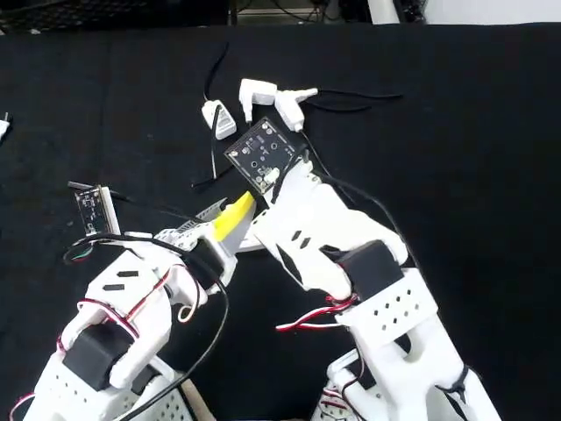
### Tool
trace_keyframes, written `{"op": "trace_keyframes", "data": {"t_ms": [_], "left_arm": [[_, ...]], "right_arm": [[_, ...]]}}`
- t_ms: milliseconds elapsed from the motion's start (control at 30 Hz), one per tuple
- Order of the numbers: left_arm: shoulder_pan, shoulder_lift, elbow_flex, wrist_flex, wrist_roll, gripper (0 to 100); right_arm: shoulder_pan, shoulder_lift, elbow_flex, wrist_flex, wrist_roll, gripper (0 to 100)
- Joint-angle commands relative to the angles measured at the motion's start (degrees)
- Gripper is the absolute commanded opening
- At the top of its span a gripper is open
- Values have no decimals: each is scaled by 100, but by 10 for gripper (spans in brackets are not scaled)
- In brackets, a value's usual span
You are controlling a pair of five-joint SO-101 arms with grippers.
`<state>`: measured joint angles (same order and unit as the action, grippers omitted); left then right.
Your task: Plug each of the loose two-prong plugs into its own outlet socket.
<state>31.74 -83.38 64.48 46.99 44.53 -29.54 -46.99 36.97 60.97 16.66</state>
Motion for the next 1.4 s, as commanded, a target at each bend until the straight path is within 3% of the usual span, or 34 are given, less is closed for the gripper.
{"op": "trace_keyframes", "data": {"t_ms": [0, 933, 1200, 1267, 1367], "left_arm": [[532, 44, 154, 158, -26, 30], [884, 44, 286, 141, -44, 30], [-479, 44, 207, -53, -9, 30], [-752, 88, 215, -123, 9, 30], [-1095, 88, 215, -123, 176, 30]], "right_arm": [[378, -127, -189, -457, -53, 12], [598, -136, -251, -607, -62, 12], [668, -127, -251, 167, -237, 16], [967, -119, -259, 281, -607, 23], [1591, -75, -127, 281, -985, 119]]}}
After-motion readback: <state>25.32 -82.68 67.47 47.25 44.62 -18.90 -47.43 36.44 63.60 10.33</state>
